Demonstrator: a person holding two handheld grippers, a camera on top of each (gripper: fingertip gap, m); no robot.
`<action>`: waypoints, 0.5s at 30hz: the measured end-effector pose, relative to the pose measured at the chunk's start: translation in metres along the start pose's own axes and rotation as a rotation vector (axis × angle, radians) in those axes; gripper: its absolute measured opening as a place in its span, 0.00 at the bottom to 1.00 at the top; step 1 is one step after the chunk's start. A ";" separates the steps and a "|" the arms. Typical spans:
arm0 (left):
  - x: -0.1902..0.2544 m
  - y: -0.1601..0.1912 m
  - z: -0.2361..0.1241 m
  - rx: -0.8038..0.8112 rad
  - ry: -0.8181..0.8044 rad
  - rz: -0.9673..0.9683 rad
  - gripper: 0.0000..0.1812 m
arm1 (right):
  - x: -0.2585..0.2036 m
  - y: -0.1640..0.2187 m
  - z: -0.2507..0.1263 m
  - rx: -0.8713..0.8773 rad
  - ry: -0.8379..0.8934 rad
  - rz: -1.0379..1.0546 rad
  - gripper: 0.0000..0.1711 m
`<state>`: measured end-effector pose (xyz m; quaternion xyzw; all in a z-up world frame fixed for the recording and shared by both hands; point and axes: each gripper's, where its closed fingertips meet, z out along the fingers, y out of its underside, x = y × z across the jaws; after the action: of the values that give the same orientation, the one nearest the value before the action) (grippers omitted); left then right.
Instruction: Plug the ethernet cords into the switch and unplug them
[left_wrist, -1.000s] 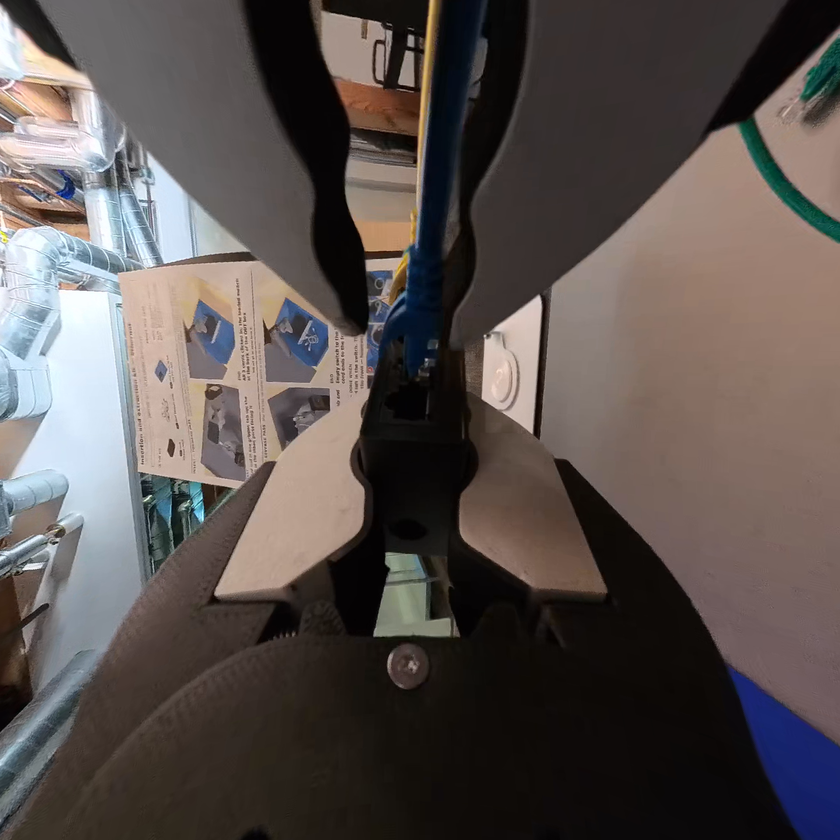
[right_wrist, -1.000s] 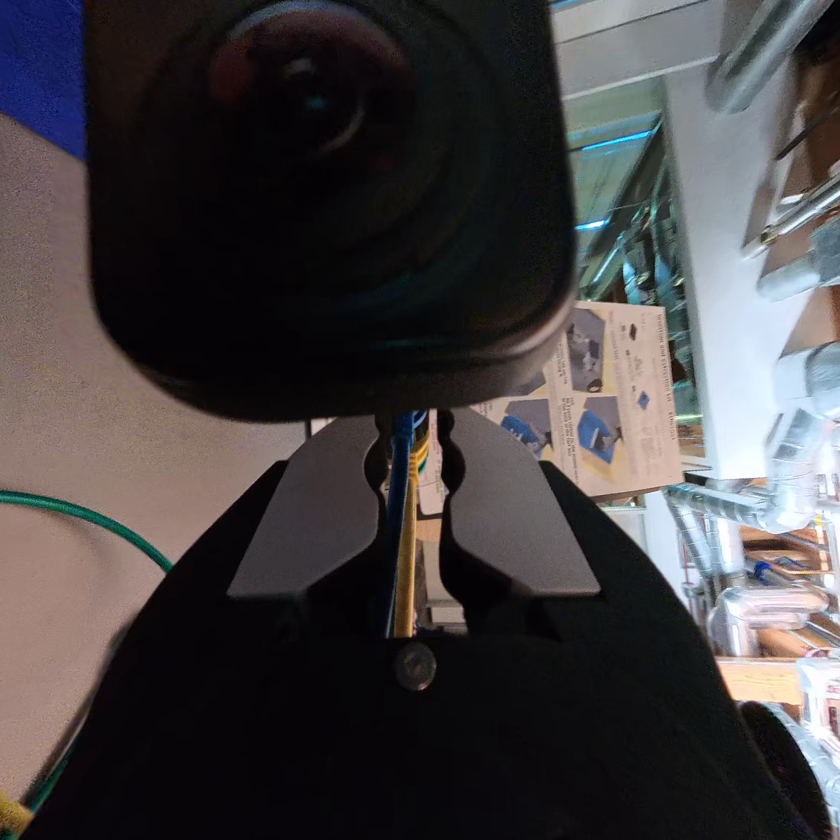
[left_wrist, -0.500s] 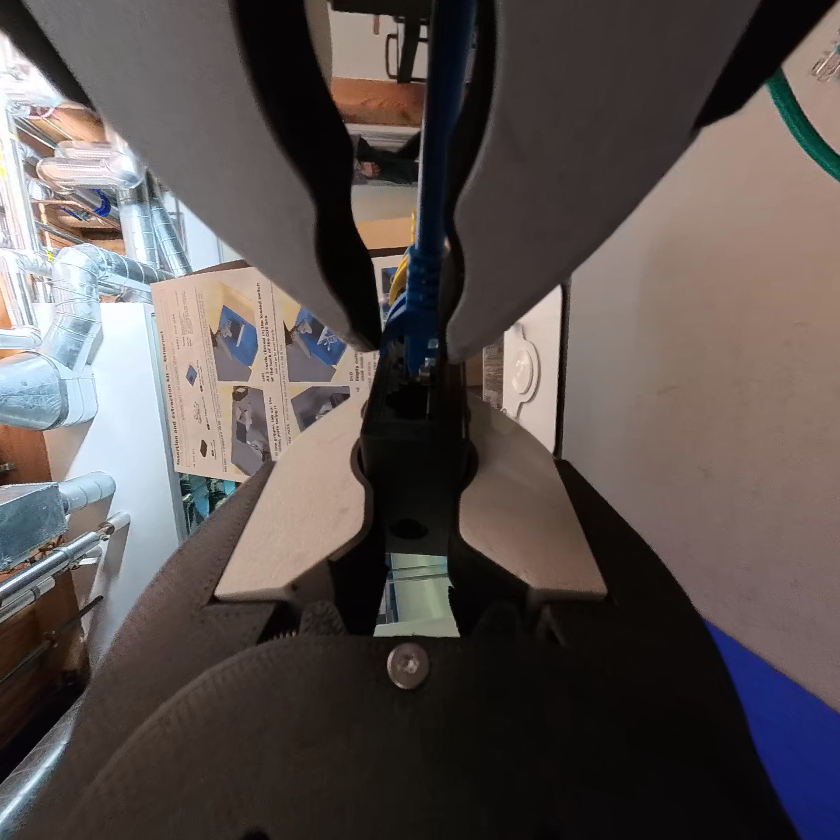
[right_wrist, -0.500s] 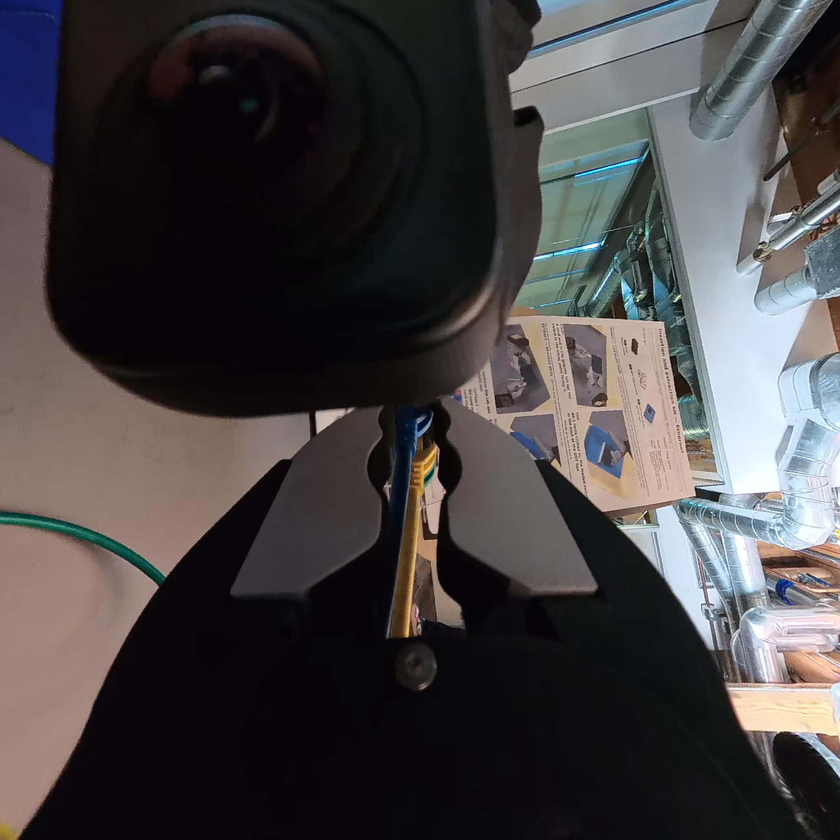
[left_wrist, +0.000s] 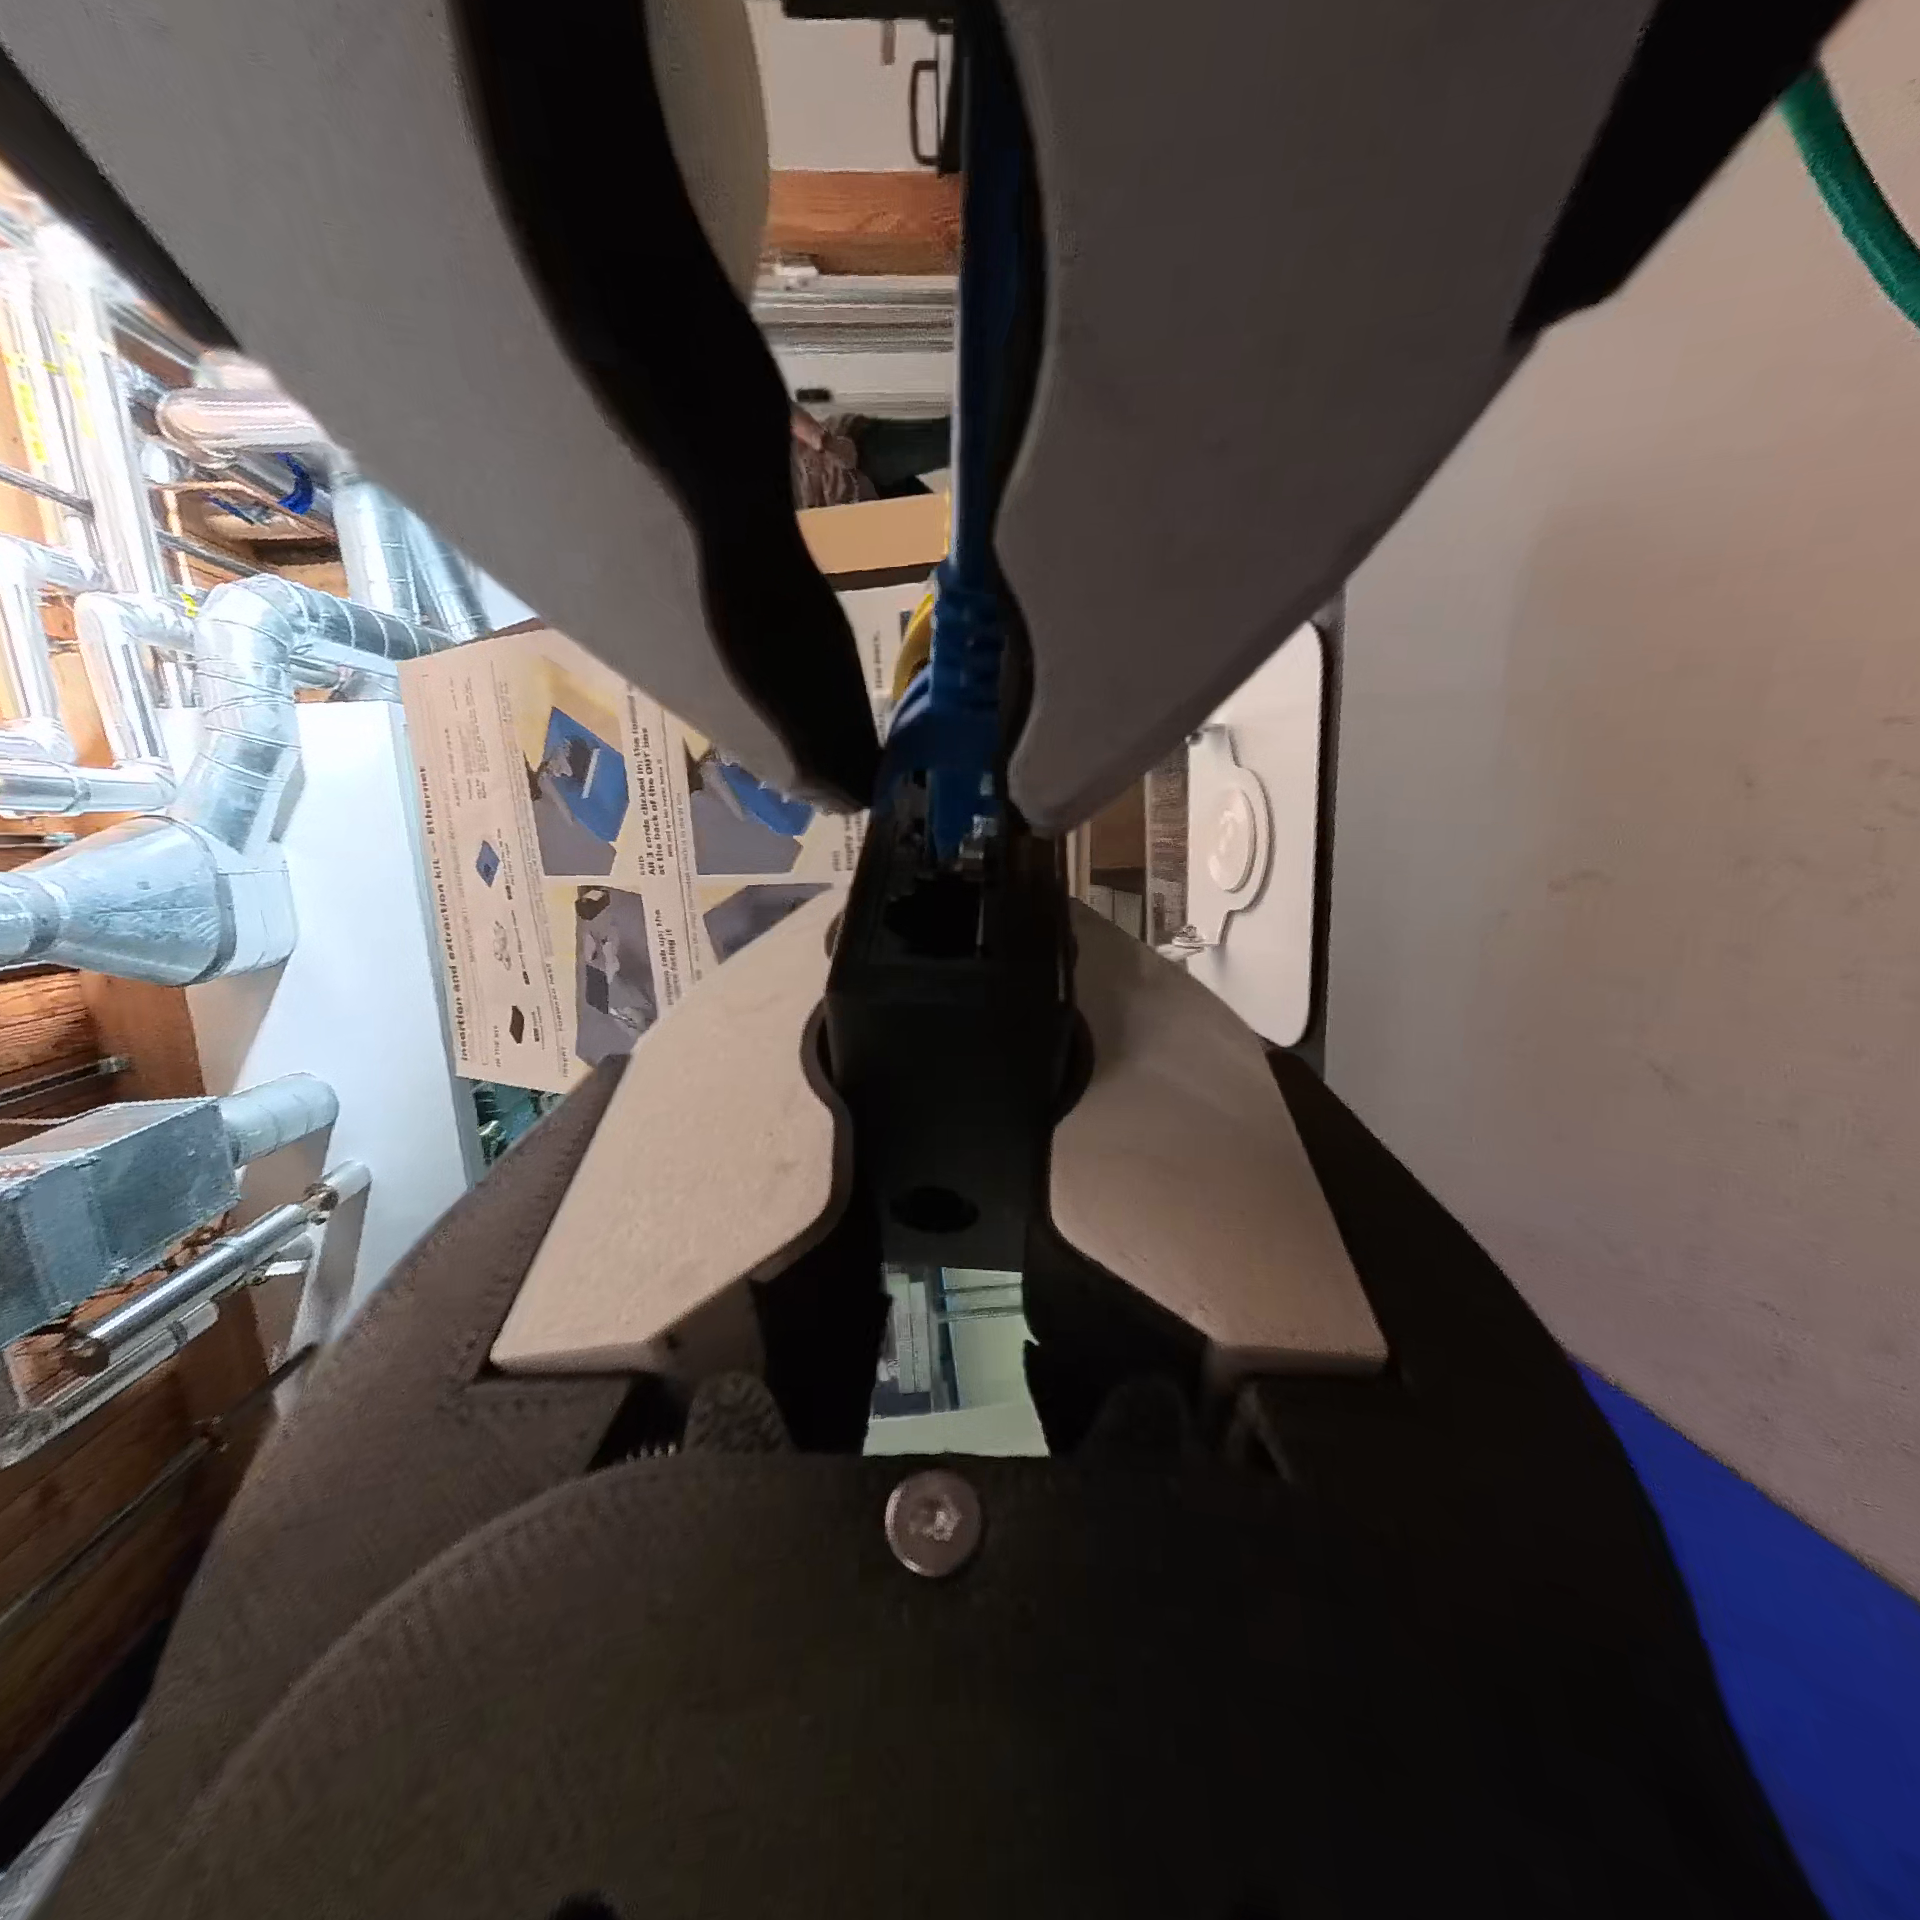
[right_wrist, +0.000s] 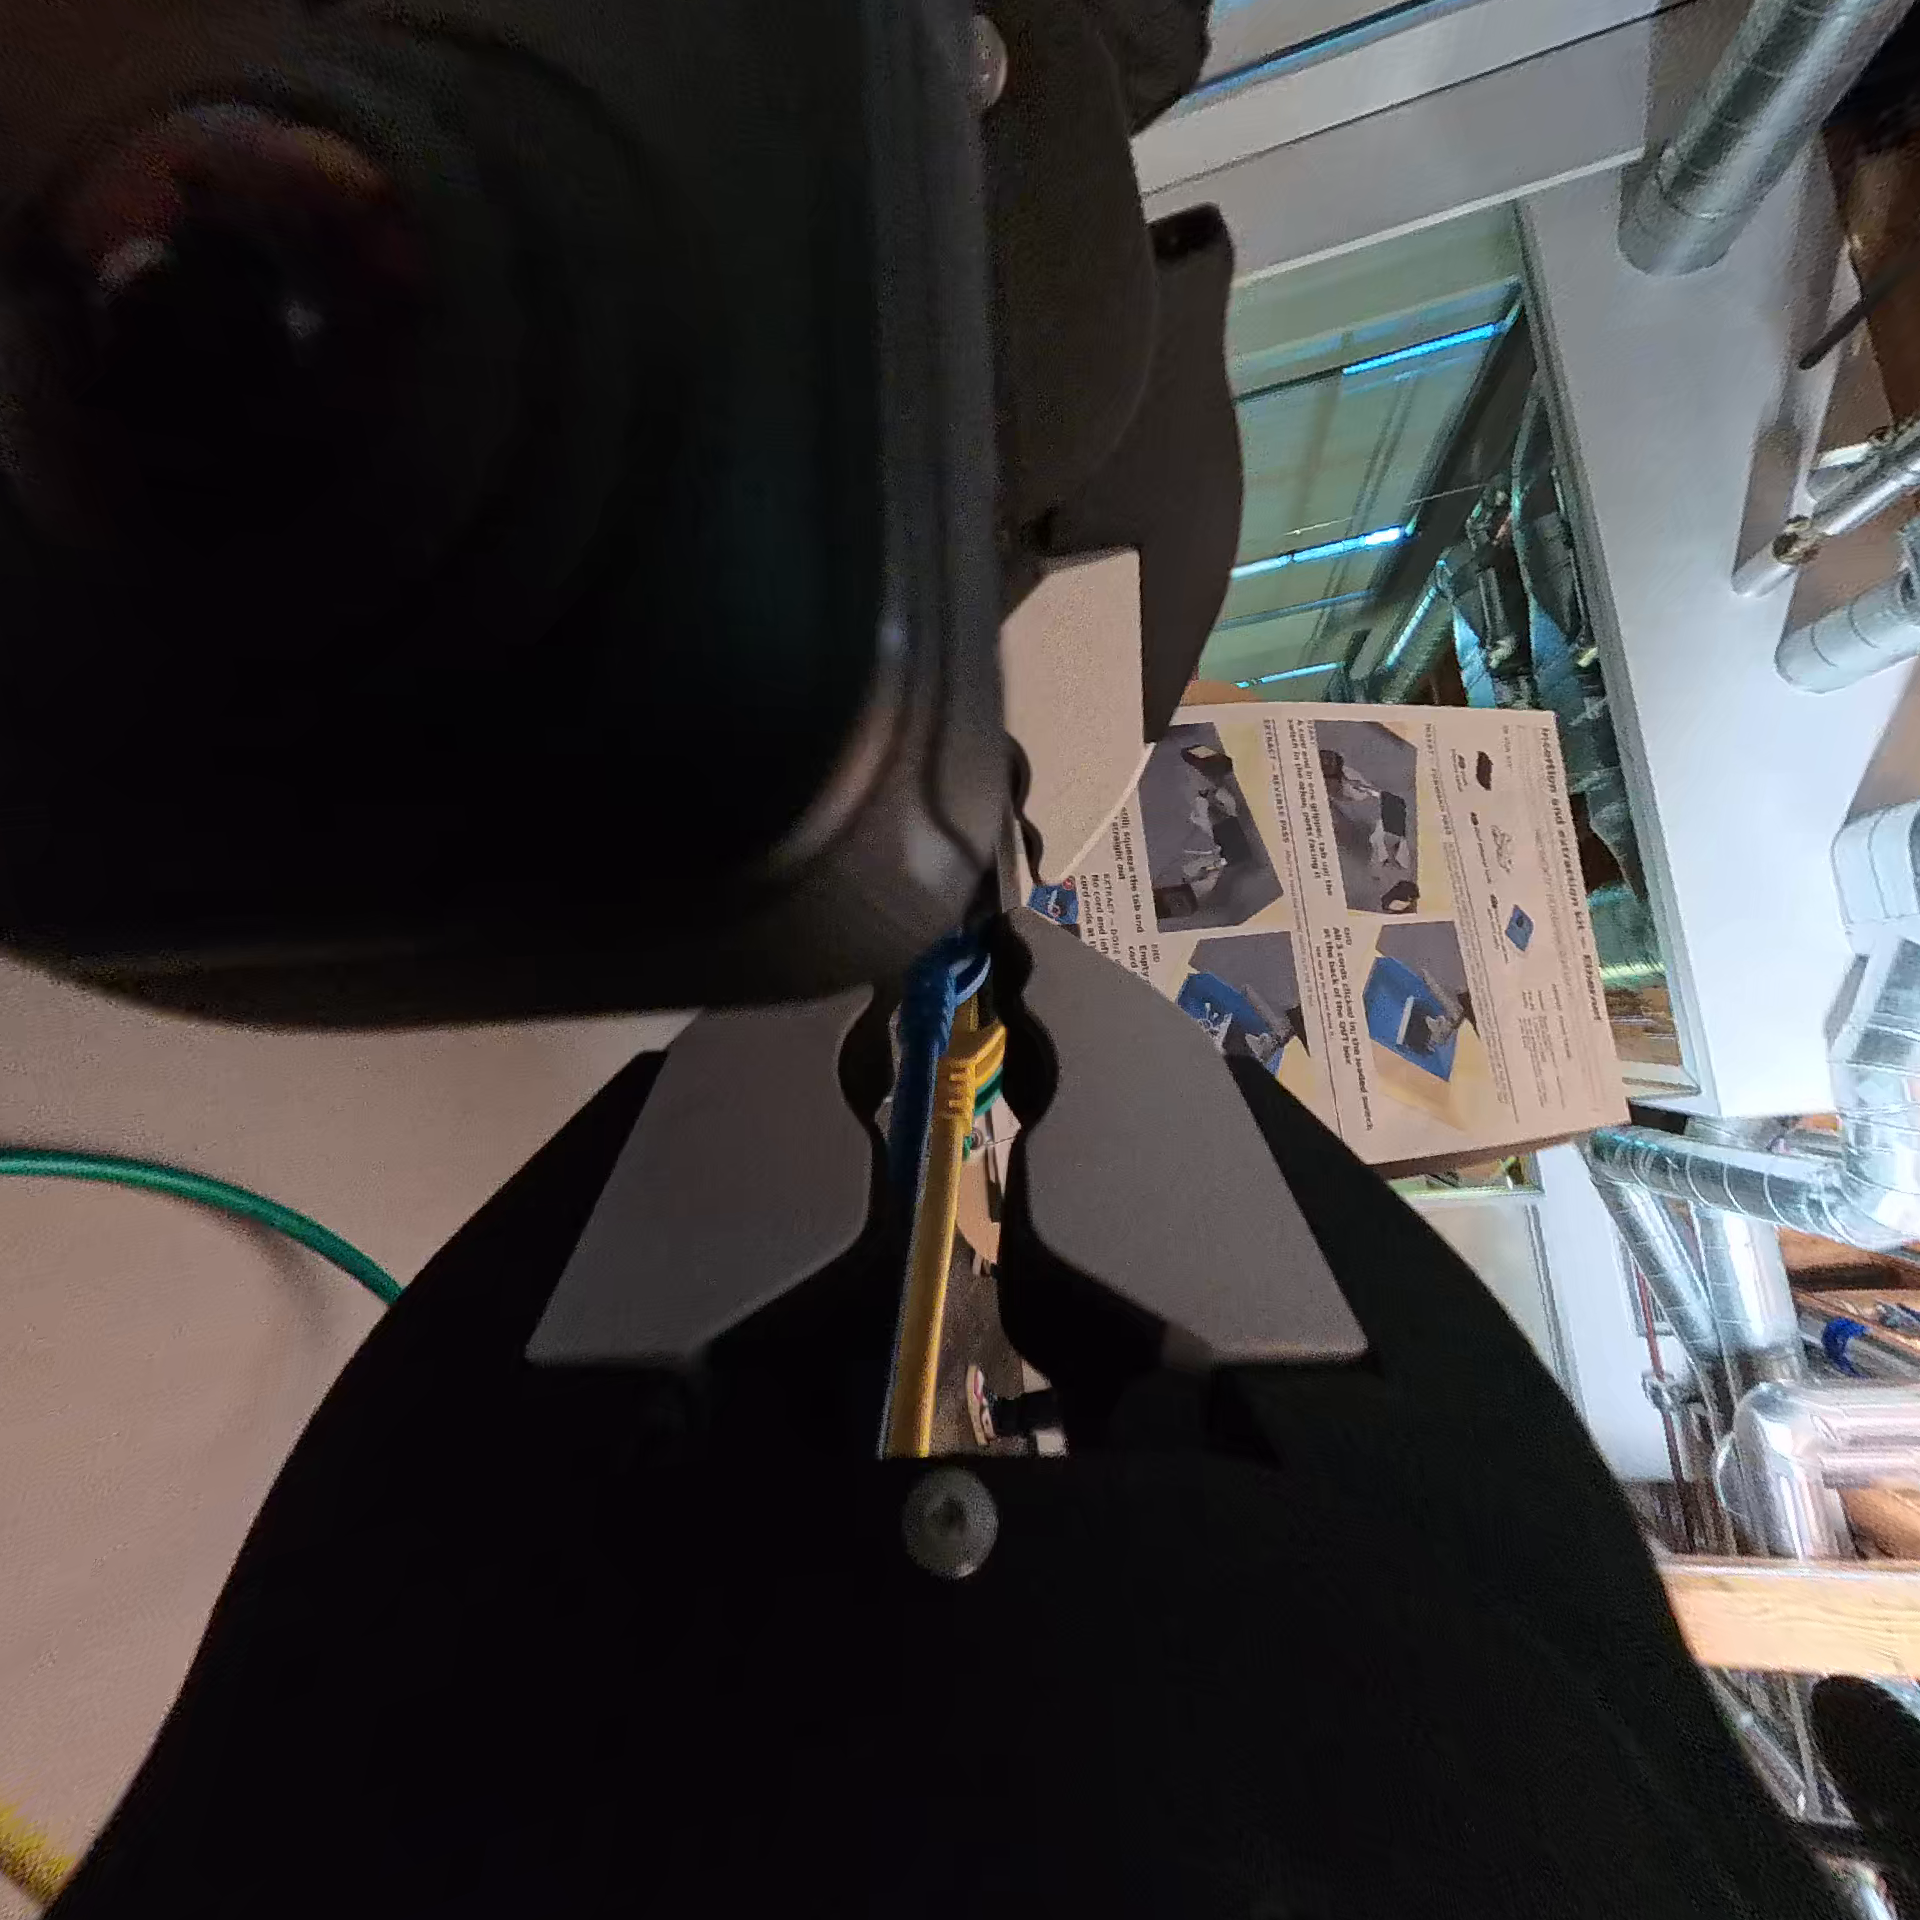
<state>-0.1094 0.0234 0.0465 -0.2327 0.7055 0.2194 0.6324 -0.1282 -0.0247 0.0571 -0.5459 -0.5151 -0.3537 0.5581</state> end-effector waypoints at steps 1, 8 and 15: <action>0.000 -0.003 0.000 0.004 -0.003 0.005 0.16 | -0.001 0.001 -0.003 0.007 -0.020 -0.003 0.09; 0.020 -0.010 0.008 0.035 0.068 0.044 0.17 | -0.021 0.014 -0.003 -0.025 -0.161 -0.002 0.09; 0.030 -0.017 0.011 0.071 0.123 0.007 0.17 | -0.028 0.019 -0.007 -0.031 -0.241 0.051 0.09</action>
<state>-0.0933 0.0146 0.0154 -0.2208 0.7511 0.1819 0.5950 -0.1150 -0.0336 0.0265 -0.6061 -0.5589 -0.2792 0.4923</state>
